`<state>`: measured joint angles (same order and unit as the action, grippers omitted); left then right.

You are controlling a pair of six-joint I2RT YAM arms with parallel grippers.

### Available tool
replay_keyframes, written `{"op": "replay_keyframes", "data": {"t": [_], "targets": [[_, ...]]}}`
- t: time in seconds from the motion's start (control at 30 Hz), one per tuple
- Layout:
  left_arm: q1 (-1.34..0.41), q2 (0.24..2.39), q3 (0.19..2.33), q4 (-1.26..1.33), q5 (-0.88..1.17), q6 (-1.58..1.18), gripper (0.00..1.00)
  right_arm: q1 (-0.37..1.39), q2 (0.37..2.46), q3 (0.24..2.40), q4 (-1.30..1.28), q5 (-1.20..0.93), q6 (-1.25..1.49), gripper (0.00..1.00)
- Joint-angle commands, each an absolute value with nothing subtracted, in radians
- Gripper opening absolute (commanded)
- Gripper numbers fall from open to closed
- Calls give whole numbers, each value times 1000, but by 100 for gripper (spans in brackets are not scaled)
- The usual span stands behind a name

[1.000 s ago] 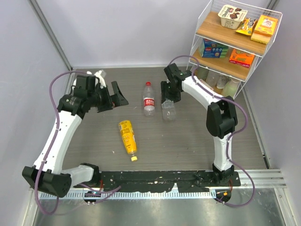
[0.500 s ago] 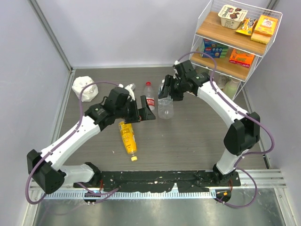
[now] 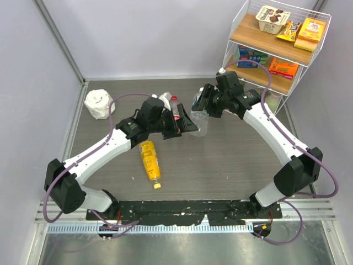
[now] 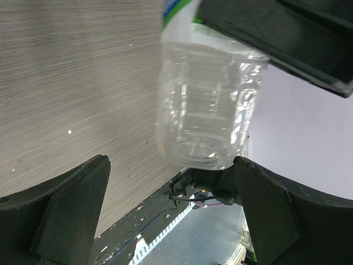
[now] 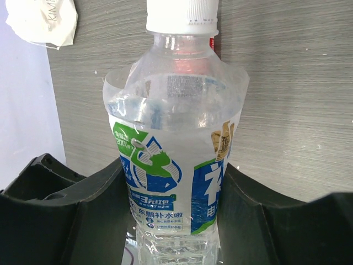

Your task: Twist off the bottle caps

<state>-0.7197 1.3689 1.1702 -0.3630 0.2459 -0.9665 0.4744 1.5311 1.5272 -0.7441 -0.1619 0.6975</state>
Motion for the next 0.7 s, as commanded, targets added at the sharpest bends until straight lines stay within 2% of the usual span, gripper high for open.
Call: {"op": "replay_keyframes", "data": {"t": [0.0, 0.5, 0.67], "targets": [[-764, 1411, 1229, -256, 259, -980, 100, 495, 1506, 1562, -721, -190, 755, 46], [-781, 1431, 1256, -233, 198, -966, 100, 497, 1482, 1566, -730, -227, 762, 46], [-781, 1473, 1304, -261, 181, -948, 94, 495, 1479, 1572, -719, -262, 782, 46]]}}
